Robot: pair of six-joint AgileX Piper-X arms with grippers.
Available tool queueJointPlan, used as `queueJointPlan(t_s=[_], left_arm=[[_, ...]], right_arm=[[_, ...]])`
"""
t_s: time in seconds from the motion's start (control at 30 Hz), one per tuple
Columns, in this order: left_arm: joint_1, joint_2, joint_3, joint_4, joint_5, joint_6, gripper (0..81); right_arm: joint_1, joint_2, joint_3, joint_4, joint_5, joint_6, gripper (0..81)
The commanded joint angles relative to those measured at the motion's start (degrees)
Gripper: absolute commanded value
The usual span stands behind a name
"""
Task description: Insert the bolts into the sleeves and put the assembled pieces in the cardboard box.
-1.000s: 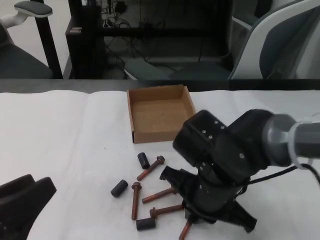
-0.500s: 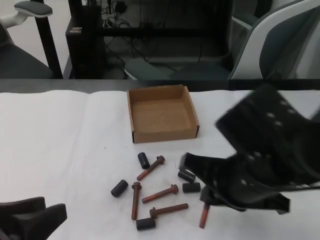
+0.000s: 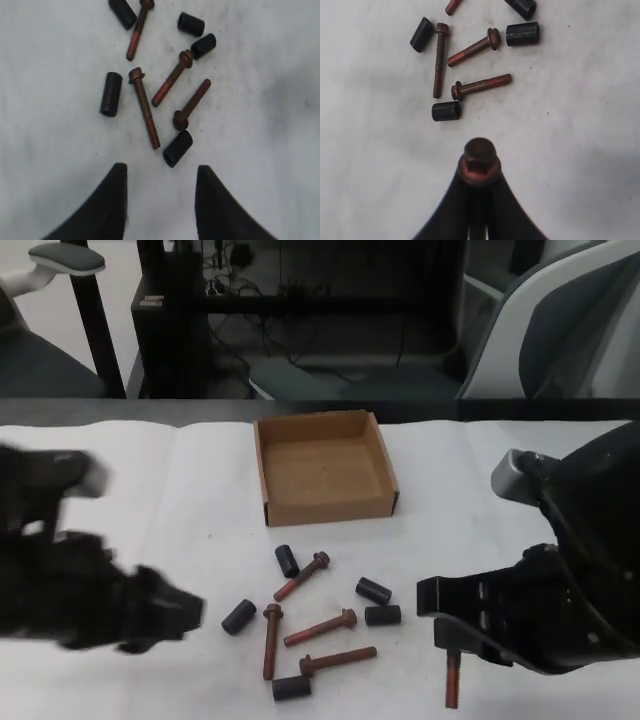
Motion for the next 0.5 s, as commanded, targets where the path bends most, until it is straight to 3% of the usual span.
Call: queueJointPlan(t_s=[0.0, 0.13, 0.47], left_arm=[[-3.91, 6.94, -5.6, 3.35, -3.7, 1.0, 44.1], [-6.6, 15.45, -11.45, 6.67, -6.09, 0.4, 44.1], [-6.59, 27.31, -18.77, 8.7, -10.69, 6.33, 44.1]], right_arm=[[-0.47, -1.04, 0.03, -1.93, -3.15, -2.51, 0.6], [-1.56, -1.04, 0.03, -4.35, -7.83, -3.01, 0.6], [-5.84, -1.04, 0.03, -4.46, -14.59, -6.61, 0.6]])
